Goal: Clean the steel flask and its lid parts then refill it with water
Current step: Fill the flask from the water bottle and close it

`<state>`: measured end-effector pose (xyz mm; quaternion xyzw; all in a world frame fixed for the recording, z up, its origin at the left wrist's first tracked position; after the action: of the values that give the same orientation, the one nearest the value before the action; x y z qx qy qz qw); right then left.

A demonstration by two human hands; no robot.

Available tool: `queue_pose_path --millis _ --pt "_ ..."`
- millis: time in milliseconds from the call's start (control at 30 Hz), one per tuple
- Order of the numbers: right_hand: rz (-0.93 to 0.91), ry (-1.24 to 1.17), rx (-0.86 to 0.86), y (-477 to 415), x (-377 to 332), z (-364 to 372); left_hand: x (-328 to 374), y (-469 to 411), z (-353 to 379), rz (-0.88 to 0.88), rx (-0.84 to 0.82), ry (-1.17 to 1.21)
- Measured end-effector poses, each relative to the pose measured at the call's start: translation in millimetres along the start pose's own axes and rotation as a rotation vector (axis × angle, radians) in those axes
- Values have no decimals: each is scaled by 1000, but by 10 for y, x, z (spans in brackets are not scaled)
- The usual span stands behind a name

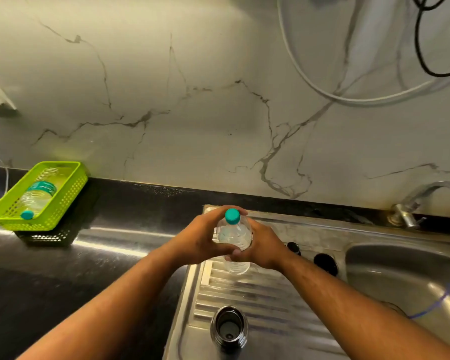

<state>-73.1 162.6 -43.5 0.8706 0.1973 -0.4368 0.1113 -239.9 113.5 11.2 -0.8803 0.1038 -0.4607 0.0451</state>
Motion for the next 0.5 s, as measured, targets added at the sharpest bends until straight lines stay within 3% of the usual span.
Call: queue_pose_path --millis 200,333,500 --pt "-29 -3 -95 -183 -325 321 -222 226 -537 -111 218 35" --pt "-48 104 -44 -162 -277 300 -438 364 -1002 -221 403 -29" --pt "-87 52 53 48 -6 157 -673 552 -1326 -284 489 -174"
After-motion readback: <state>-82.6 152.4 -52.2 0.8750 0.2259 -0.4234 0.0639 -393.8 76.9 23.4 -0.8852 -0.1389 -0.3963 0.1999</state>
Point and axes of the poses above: each hand's wrist, its own y-axis away from the middle knuckle, its own z-axis out of the palm, x = y × z, the point moved 3 cm from there along -y, towards the middle knuckle, and after that the axes turned 12 degrees about x, right-handed, at the moved point
